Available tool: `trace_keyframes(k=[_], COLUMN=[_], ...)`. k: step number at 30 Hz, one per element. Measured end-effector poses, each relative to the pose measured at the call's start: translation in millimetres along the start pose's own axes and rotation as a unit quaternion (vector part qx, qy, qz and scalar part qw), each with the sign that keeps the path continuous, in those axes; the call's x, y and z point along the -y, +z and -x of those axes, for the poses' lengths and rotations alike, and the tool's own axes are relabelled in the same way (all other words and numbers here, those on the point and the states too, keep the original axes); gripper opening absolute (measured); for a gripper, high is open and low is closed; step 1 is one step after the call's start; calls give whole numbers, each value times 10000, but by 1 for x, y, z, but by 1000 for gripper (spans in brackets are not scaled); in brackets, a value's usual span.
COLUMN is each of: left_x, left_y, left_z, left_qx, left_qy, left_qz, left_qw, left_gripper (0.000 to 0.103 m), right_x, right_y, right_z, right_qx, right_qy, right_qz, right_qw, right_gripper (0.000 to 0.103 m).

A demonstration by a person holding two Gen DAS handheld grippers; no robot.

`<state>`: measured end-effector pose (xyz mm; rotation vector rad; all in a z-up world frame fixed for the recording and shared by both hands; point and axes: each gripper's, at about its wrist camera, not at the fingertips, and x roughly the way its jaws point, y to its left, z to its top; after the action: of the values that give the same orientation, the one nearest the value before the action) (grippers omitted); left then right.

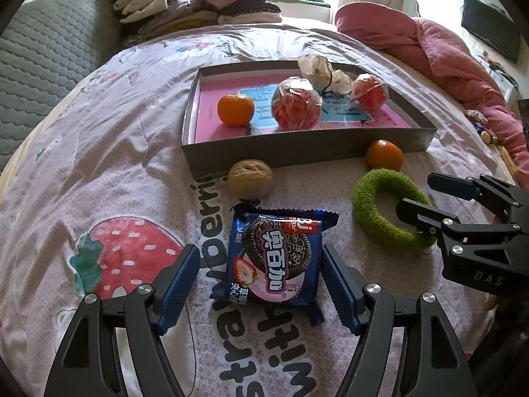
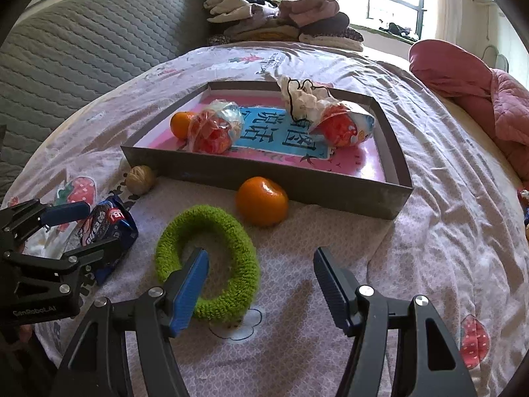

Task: Organize objects
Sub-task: 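Move the left tool to the blue cookie pack while the right tool approaches the green fuzzy ring, then close the left tool on the cookie pack while the right tool grasps the green ring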

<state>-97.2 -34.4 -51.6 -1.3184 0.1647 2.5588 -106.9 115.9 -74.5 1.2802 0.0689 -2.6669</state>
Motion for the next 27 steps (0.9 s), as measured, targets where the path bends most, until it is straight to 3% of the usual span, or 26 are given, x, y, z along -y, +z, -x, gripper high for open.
trace_keyframes(k=[13, 22, 27], left_x=[0, -2, 2], left_y=[-3, -3, -4], left_z=[-12, -14, -12], left_qx=[-88, -31, 3], left_qy=[15, -43, -92], left_qz=[1, 98, 50], left_qw=[10000, 9999, 9999], left_gripper=[75, 75, 65], right_x=[3, -3, -6], right_y=[-3, -1, -1], right_z=[-7, -6, -5], right_qx=[-85, -63, -71], right_qy=[-26, 84, 163], right_qz=[-33, 69, 110], right_qw=[10000, 9999, 9998], right_gripper=[65, 40, 24])
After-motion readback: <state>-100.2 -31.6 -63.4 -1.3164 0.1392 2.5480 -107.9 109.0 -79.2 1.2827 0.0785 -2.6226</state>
